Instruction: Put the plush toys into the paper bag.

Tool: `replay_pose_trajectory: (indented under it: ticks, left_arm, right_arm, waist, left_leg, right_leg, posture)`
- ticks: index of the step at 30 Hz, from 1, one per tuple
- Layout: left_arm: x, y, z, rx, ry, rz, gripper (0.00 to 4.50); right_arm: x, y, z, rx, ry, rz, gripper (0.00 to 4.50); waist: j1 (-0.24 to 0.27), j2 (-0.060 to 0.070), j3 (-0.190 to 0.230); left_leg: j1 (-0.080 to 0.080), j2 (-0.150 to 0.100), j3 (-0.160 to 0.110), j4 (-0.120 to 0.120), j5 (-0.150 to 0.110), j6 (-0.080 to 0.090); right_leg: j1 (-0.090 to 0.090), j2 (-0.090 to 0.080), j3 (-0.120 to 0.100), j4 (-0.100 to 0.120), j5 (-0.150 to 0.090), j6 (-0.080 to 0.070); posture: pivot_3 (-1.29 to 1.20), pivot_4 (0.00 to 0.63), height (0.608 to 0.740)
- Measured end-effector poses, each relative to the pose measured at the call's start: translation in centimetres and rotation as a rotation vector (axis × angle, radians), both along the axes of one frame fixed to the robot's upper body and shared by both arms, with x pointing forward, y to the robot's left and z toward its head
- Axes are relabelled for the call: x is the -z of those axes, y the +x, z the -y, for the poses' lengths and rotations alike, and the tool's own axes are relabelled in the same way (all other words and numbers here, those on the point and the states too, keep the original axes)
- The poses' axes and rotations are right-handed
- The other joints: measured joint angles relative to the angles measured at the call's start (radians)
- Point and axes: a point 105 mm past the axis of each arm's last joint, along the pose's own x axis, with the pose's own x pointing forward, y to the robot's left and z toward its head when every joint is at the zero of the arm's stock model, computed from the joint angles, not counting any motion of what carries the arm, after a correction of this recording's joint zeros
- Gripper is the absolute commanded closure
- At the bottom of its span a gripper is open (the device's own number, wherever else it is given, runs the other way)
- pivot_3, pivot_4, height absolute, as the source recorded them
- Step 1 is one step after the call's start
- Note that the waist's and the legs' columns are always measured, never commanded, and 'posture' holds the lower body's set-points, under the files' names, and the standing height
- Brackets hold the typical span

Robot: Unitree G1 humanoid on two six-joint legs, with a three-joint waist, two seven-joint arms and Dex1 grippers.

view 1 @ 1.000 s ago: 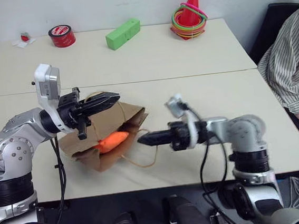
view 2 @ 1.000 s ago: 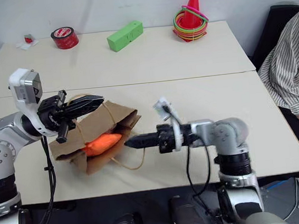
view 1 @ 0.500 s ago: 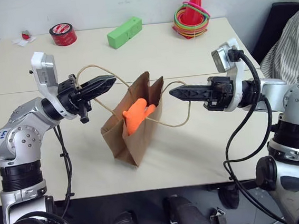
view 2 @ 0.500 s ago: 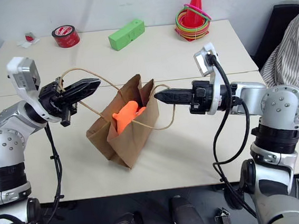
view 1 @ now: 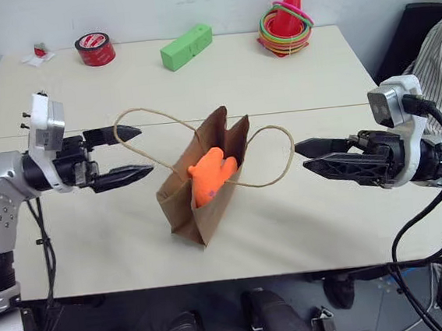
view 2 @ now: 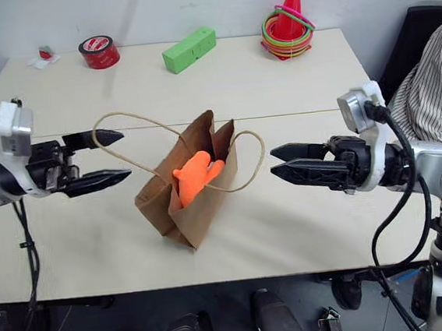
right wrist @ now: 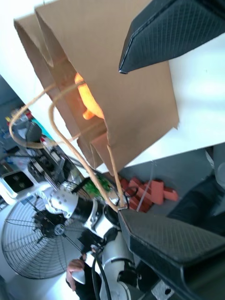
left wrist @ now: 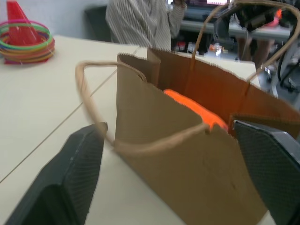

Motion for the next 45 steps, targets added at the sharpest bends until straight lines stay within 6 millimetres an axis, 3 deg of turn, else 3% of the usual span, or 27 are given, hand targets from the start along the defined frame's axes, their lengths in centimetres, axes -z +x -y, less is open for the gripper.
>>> replay_pose_trajectory:
  ticks: [3, 6, 8, 10, 12, 20, 24, 28, 31, 36, 39, 45]
  left_arm:
    - [0.5, -0.2, -0.6, 0.008, 0.016, -0.035, 0.02]
    - [1.4, -0.6, -1.5, -0.003, 0.022, -0.1, 0.02]
    - [3.4, -1.0, -2.6, -0.048, 0.039, -0.157, 0.0]
    - [5.8, -1.8, -3.1, -0.08, 0.051, -0.226, 0.0]
    - [6.7, -2.9, -2.3, -0.081, 0.026, -0.237, 0.0]
    - [5.5, -5.5, 2.9, -0.074, -0.102, -0.123, 0.0]
    - [6.3, -6.1, 5.0, -0.098, -0.158, -0.136, 0.0]
    - [6.8, -4.7, 5.8, -0.2, -0.216, -0.127, 0.0]
    - [6.8, -3.6, 7.2, -0.239, -0.247, -0.1, 0.0]
    - [7.6, -2.6, 7.7, -0.302, -0.217, -0.081, 0.0]
    - [7.9, -1.7, 7.7, -0.33, -0.213, -0.07, 0.66]
    - [6.9, -0.5, 7.8, -0.283, -0.23, -0.042, 2.49]
  right_arm:
    - [0.7, 0.3, 0.7, 0.042, 0.006, 0.021, 0.0]
    - [3.1, 0.4, 1.7, 0.093, -0.044, -0.008, 0.0]
    - [5.7, 0.6, 1.6, 0.135, -0.114, 0.022, 0.37]
    - [7.9, 0.9, 1.0, 0.162, -0.15, 0.067, 0.89]
    - [9.6, 0.8, 0.0, 0.151, -0.217, 0.163, 1.54]
    - [12.3, -0.1, -7.2, 0.015, -0.244, 0.446, 4.41]
    - [13.1, 1.6, -10.1, 0.032, -0.277, 0.515, 4.46]
    - [13.0, 2.9, -11.8, 0.042, -0.286, 0.562, 4.46]
    - [12.6, 2.8, -13.5, 0.013, -0.265, 0.593, 4.46]
    - [13.2, 3.0, -13.7, 0.015, -0.299, 0.598, 4.46]
    - [12.7, 3.3, -13.7, 0.017, -0.302, 0.606, 4.5]
    - [12.3, 2.6, -13.3, -0.021, -0.295, 0.593, 4.5]
  waist:
    - [0.004, 0.0, 0.0]
    - [0.006, 0.0, 0.0]
    - [0.002, 0.001, 0.0]
    - [-0.004, 0.001, 0.0]
    - [-0.003, 0.001, 0.0]
    - [0.004, 0.0, 0.0]
    - [0.002, 0.0, 0.0]
    - [0.006, 0.0, 0.0]
    - [0.008, -0.001, -0.001]
    - [0.003, -0.002, -0.001]
    - [0.005, -0.002, -0.001]
    - [0.008, -0.002, -0.001]
  left_leg:
    - [-0.001, 0.0, -0.001, 0.0, 0.0, 0.001]
    - [-0.002, 0.0, -0.001, 0.0, -0.002, 0.002]
    - [-0.002, 0.0, 0.0, 0.0, -0.004, 0.002]
    - [-0.002, 0.001, 0.001, 0.0, -0.004, 0.002]
    - [-0.003, 0.001, 0.0, 0.0, -0.004, 0.002]
    - [-0.001, -0.001, -0.001, 0.005, -0.003, 0.004]
    - [0.0, -0.001, 0.0, 0.005, -0.001, 0.004]
    - [0.0, -0.001, -0.001, 0.006, -0.001, 0.004]
    - [-0.001, -0.001, -0.001, 0.006, -0.001, 0.004]
    - [-0.001, -0.001, 0.0, 0.007, -0.001, 0.004]
    - [-0.001, -0.001, 0.0, 0.007, -0.001, 0.004]
    - [-0.002, 0.0, 0.0, 0.012, -0.003, 0.004]
  right_leg:
    - [0.0, 0.0, -0.001, -0.001, 0.0, 0.0]
    - [0.0, -0.001, -0.001, -0.004, 0.0, 0.001]
    - [0.0, -0.001, 0.0, -0.004, -0.001, 0.002]
    - [-0.001, -0.001, 0.0, -0.004, -0.001, 0.002]
    - [-0.001, -0.001, -0.001, -0.004, -0.001, 0.002]
    - [0.002, -0.001, 0.0, -0.002, 0.004, 0.003]
    - [0.003, -0.001, 0.001, -0.001, 0.007, 0.002]
    - [0.003, -0.001, 0.001, -0.001, 0.007, 0.002]
    - [0.003, -0.001, 0.0, -0.002, 0.007, 0.002]
    - [0.002, -0.001, 0.001, -0.002, 0.007, 0.002]
    - [0.002, 0.0, 0.0, 0.0, 0.007, 0.002]
    - [0.002, 0.0, 0.0, 0.0, 0.007, 0.002]
  posture:
    - [0.0, 0.15, 0.74]
    - [0.0, 0.15, 0.74]
    - [0.0, 0.15, 0.74]
    - [0.0, 0.15, 0.74]
    - [0.0, 0.15, 0.74]
    - [0.0, 0.15, 0.74]
    - [0.0, 0.15, 0.74]
    - [0.0, 0.15, 0.74]
    - [0.0, 0.15, 0.74]
    - [0.0, 0.15, 0.74]
    - [0.0, 0.15, 0.74]
    - [0.0, 0.15, 0.74]
